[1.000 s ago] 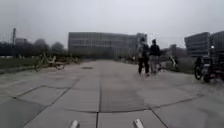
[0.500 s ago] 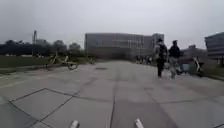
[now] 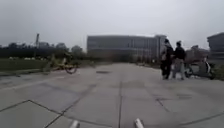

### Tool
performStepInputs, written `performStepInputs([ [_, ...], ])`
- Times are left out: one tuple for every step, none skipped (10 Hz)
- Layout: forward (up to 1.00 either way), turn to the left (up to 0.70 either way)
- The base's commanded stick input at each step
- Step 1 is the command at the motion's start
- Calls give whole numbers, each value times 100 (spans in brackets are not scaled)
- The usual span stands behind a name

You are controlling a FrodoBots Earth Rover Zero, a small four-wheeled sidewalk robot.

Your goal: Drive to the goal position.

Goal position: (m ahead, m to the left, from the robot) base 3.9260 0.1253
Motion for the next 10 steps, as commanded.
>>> performStepInputs([
  [100,4],
  [100,4],
  [100,4],
  [100,4],
  [100,4],
  [100,4],
  [100,4],
  [100,4],
  [100,4],
  [100,4],
])
